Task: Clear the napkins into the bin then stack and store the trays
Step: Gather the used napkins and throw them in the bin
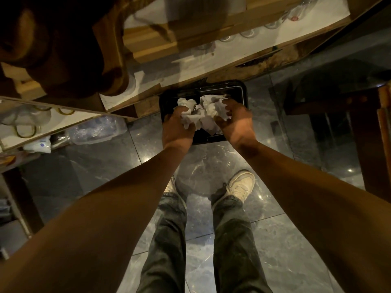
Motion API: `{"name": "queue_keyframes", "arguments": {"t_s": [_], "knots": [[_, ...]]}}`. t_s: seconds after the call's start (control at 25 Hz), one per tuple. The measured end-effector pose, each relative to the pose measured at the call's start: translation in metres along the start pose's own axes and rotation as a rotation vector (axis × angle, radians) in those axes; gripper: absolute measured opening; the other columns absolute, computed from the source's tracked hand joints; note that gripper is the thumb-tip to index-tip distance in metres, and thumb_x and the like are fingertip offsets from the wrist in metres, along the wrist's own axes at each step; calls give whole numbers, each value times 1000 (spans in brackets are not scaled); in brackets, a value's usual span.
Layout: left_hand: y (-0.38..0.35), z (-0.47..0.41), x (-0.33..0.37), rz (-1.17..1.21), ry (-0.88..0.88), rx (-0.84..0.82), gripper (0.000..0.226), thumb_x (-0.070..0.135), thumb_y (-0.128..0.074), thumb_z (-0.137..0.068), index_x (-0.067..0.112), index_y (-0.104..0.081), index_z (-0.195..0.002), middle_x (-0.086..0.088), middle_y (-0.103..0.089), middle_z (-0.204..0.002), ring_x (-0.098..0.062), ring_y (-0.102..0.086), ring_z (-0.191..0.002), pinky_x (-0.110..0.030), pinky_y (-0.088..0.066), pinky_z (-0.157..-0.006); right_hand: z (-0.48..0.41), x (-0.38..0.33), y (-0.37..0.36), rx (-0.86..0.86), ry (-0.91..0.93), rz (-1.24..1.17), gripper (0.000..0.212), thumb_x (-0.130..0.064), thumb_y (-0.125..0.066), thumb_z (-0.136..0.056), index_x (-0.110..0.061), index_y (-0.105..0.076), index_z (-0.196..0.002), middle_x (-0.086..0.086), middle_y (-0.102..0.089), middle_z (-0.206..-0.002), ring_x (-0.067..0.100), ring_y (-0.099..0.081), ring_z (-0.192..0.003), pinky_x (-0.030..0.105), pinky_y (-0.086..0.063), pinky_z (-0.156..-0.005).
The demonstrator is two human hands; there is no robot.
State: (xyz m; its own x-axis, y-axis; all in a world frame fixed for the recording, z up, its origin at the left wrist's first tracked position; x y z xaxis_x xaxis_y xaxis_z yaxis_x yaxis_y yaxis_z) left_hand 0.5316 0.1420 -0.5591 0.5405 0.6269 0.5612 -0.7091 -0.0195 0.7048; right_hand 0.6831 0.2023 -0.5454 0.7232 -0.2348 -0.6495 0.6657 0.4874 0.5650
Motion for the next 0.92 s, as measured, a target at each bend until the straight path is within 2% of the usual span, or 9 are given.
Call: {"name": "queue_keyframes", "arguments": {"t_s": [0.16, 0.24, 0.4, 0.56, 0.68, 0.76, 0.92], "knots": [[8, 10, 3, 46, 64, -15, 39, 23, -61, -87, 22, -57, -126, -14, -59, -129, -31, -58, -117, -39, -48, -97, 16, -1, 10, -2, 58, 59, 44, -18, -63, -90, -12, -54, -133, 16, -56, -133, 33, -58, -117, 43, -52, -95], [14, 19, 8, 60, 53, 6, 41, 22, -59, -88, 23, -55, -129, -13, -58, -131, -30, -58, -117, -37, -48, -97, 25, -9, 17, -17, 89, 123, 47, -18, -62, -90, -13, -52, -136, 17, -53, -136, 34, -55, -120, 43, -50, -98], [37, 40, 27, 34, -25, 20, 39, 30, -55, -91, 25, -54, -130, -11, -56, -131, -29, -58, -114, -44, -52, -92, 44, -30, 36, -17, 114, 192, 46, -19, -58, -93, -17, -50, -138, 15, -50, -137, 35, -54, -120, 44, -51, -96], [72, 69, 58, -51, -114, -2, 37, 31, -48, -96, 22, -50, -131, -15, -57, -128, -34, -58, -109, -46, -51, -88, 73, -57, 67, -3, 218, 292, 39, -27, -49, -98, -12, -51, -134, 16, -53, -129, 33, -50, -120, 40, -47, -93], [106, 100, 85, -99, -166, -59, 39, 33, -40, -100, 20, -46, -136, -12, -50, -136, -31, -50, -121, -42, -44, -96, 104, -82, 97, -15, 296, 353, 42, -30, -46, -100, -13, -47, -138, 14, -51, -131, 32, -46, -122, 42, -44, -95], [128, 125, 102, -135, -281, -80, 40, 33, -38, -101, 18, -47, -136, -11, -48, -136, -30, -49, -123, -47, -43, -99, 126, -98, 116, -4, 331, 397, 45, -31, -45, -100, -14, -46, -141, 15, -50, -135, 34, -46, -123, 44, -43, -97], [173, 175, 130, -208, -425, -43, 38, 33, -39, -101, 18, -49, -134, -9, -50, -133, -28, -54, -117, -46, -49, -91, 175, -132, 157, -4, 448, 542, 46, -34, -46, -99, -13, -46, -141, 16, -51, -135, 36, -49, -120, 46, -44, -96]]}}
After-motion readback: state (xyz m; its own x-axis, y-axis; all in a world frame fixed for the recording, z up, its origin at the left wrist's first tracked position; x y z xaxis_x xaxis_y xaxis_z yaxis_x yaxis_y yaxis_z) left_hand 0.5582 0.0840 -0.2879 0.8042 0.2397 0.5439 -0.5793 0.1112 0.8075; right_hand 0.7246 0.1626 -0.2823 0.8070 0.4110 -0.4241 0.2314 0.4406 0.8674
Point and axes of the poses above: each hand's wrist, its own z-axis away from the middle knuckle, its own y-axis out of the back of the hand, x = y × z, the point moved 1 cm from there along -z, towards the middle knuckle
